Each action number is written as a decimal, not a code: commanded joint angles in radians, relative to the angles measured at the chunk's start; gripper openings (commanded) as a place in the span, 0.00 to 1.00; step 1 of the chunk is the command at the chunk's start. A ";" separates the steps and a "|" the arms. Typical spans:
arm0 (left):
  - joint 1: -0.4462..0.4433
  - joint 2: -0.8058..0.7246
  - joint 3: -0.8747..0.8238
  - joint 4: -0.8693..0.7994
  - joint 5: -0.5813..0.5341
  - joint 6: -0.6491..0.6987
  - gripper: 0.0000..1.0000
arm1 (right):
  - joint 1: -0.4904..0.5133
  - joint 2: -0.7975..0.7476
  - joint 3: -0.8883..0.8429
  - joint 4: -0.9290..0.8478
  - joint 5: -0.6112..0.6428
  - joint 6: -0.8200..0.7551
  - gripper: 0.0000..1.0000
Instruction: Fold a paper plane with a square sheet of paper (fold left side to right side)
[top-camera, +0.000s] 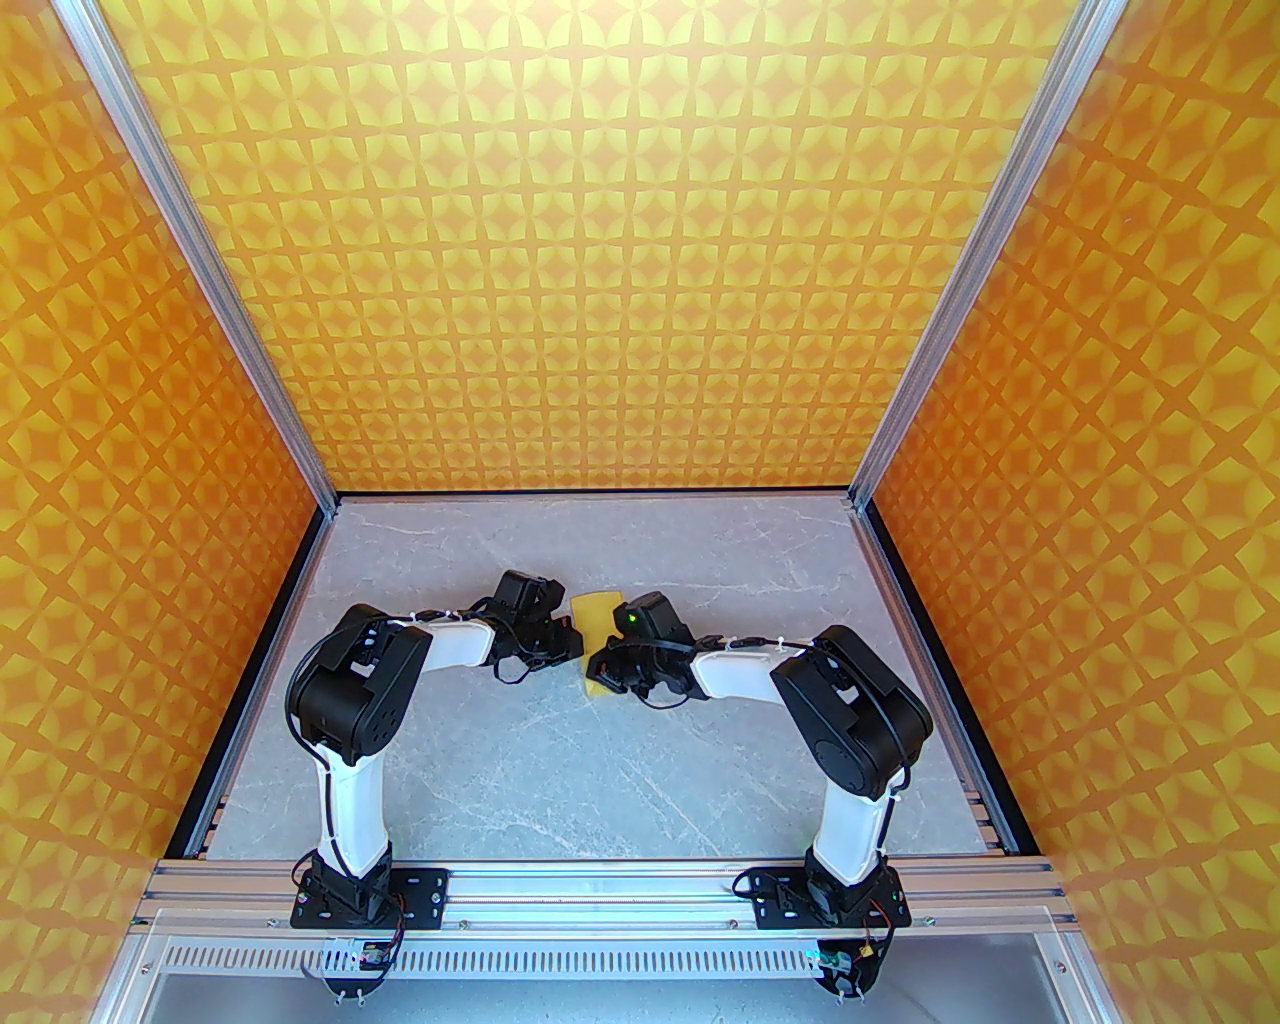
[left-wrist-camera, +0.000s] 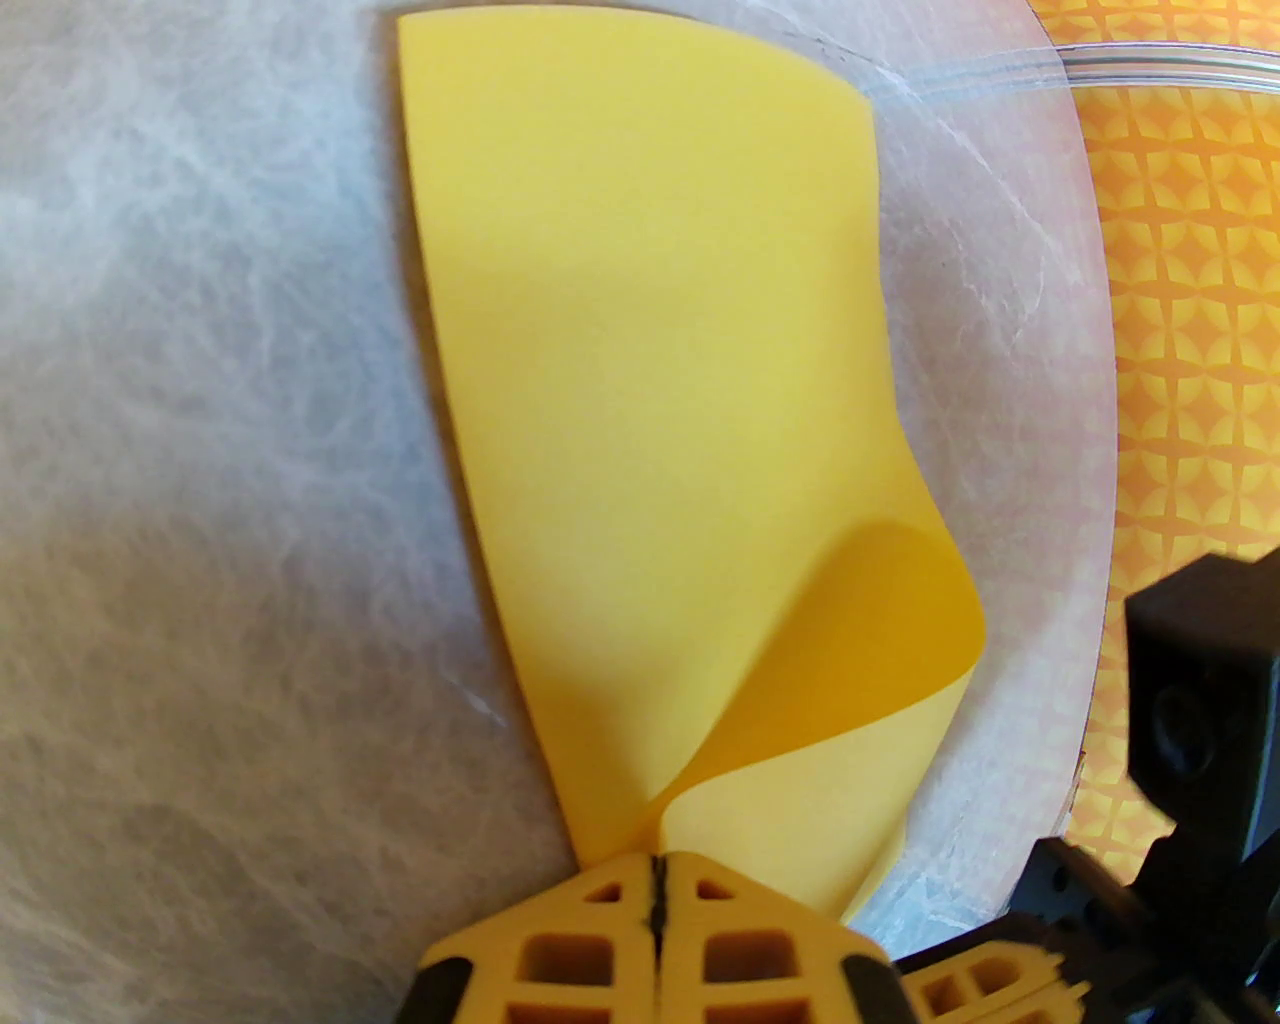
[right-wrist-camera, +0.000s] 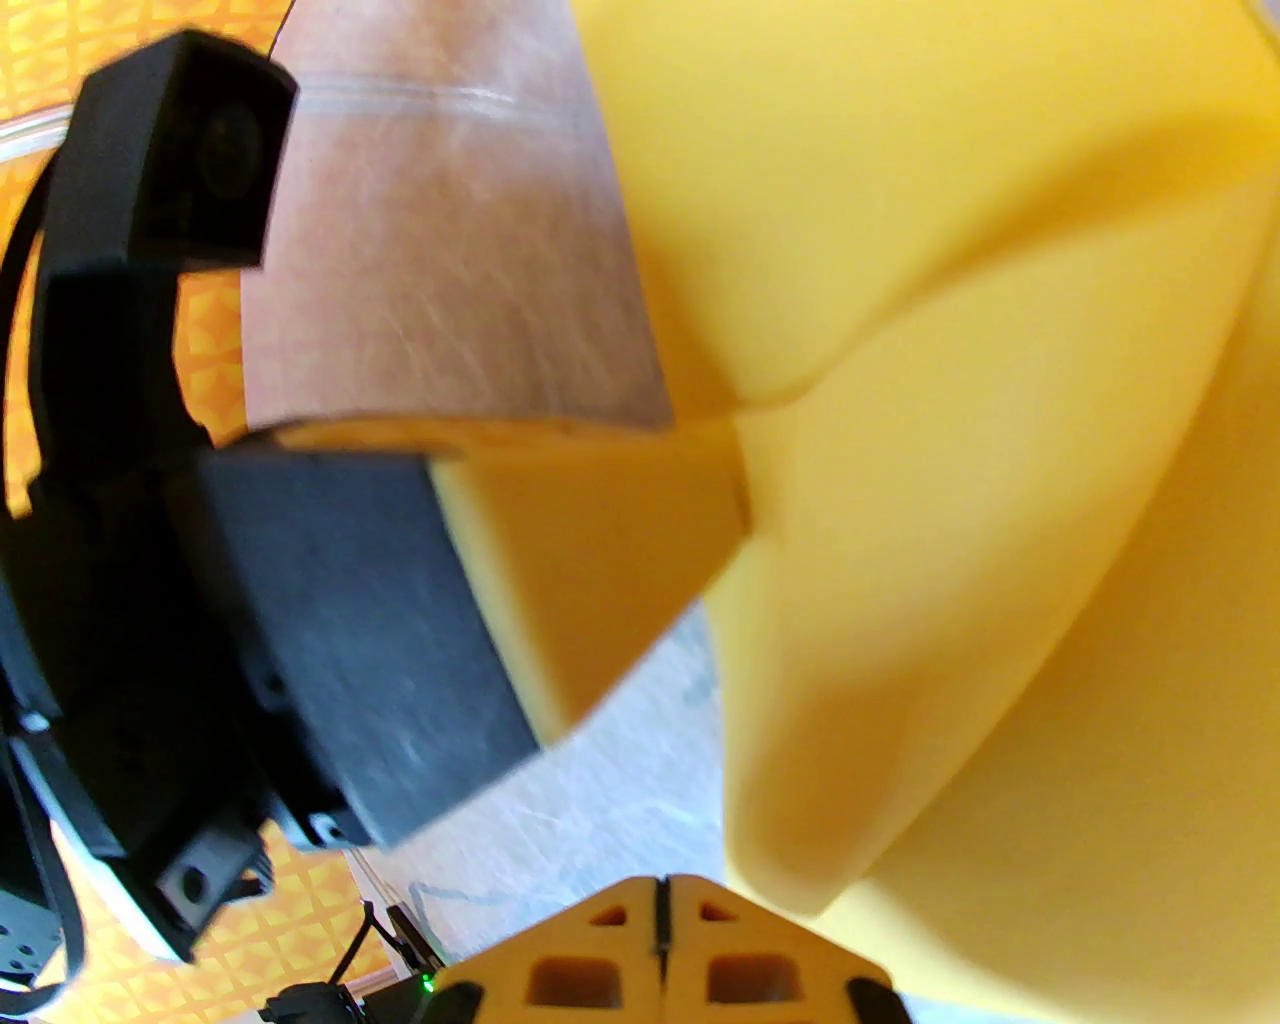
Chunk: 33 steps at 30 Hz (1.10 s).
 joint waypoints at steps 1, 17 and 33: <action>0.005 0.031 0.001 -0.033 -0.016 0.028 0.00 | -0.010 0.010 0.024 -0.028 0.019 -0.021 0.00; 0.003 0.034 -0.002 -0.029 -0.016 0.022 0.00 | -0.010 0.087 0.018 -0.071 0.026 -0.036 0.00; 0.004 0.030 -0.008 -0.030 -0.015 0.027 0.00 | -0.040 -0.004 0.058 -0.104 0.042 -0.069 0.00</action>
